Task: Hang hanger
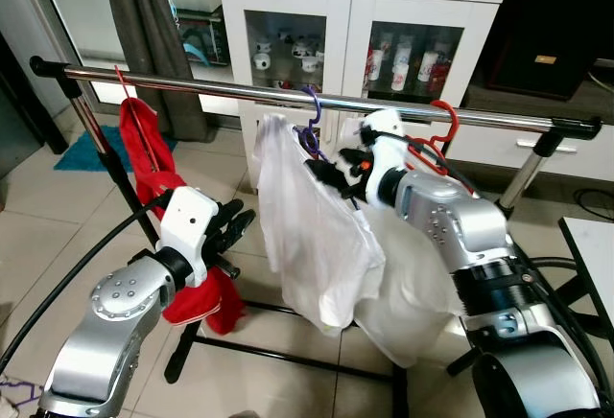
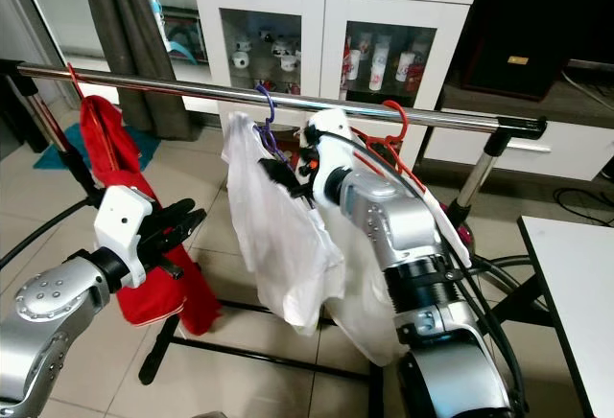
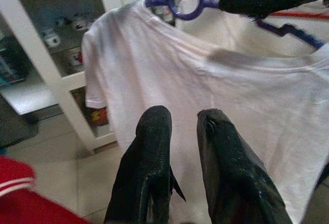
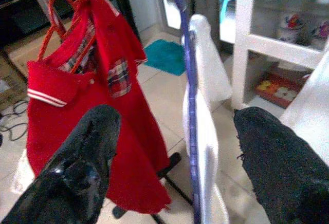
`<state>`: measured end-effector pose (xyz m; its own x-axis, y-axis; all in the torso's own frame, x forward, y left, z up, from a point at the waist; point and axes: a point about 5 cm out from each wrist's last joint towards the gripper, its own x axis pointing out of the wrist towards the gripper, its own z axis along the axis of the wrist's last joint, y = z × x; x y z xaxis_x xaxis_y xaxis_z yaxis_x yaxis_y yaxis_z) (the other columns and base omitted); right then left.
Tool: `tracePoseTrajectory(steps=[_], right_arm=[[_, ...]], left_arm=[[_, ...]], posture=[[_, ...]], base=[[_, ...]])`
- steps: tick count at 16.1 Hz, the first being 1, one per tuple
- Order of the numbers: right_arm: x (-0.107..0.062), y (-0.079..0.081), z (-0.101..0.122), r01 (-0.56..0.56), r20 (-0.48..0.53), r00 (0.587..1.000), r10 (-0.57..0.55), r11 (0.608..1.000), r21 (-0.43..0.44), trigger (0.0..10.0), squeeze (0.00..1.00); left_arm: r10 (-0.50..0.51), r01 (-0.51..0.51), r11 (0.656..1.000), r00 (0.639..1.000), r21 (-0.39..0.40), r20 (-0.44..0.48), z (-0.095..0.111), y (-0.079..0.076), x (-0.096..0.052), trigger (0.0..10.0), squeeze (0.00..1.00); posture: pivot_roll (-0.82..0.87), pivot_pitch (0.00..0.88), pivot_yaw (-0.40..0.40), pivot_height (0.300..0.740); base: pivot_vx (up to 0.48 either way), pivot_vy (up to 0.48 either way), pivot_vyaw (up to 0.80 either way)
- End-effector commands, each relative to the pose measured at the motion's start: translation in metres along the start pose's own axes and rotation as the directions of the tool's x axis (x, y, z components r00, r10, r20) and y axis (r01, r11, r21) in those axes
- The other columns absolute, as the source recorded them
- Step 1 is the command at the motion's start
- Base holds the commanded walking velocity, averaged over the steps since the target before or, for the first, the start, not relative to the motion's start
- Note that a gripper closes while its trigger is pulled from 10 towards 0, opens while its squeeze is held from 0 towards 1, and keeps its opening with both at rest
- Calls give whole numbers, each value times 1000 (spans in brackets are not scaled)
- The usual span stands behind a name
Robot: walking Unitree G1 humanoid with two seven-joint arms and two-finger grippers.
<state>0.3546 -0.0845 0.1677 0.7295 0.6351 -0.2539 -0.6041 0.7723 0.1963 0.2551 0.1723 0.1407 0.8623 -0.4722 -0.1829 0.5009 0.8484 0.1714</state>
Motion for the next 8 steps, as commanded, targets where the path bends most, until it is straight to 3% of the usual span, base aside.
tracePoseTrajectory(steps=[1,5,6,7,8], right_arm=[[4,-5,11,39,39,998,-38,999,-26,10000,1000],[21,-11,23,132,81,989,-126,989,-70,10000,1000],[26,-10,22,132,69,990,-126,987,-89,10000,875],[31,-10,21,148,58,988,-142,983,-110,10000,0],[34,-10,21,161,55,986,-155,980,-119,10000,0]], left_arm=[[26,-26,1000,999,13,-38,-5,4,-1,10000,0],[31,-31,1000,997,6,-77,-17,5,-9,10000,0],[29,-28,1000,996,8,-85,-19,4,-10,10000,0],[25,-25,1000,996,9,-90,-19,4,-12,10000,0],[24,-23,1000,996,10,-92,-20,4,-13,10000,0]], posture=[[88,17,14,740],[89,22,9,740],[89,22,9,740],[95,30,6,740],[95,30,6,740]], base=[[0,0,0],[0,0,0],[0,0,0],[0,0,0],[0,0,0]])
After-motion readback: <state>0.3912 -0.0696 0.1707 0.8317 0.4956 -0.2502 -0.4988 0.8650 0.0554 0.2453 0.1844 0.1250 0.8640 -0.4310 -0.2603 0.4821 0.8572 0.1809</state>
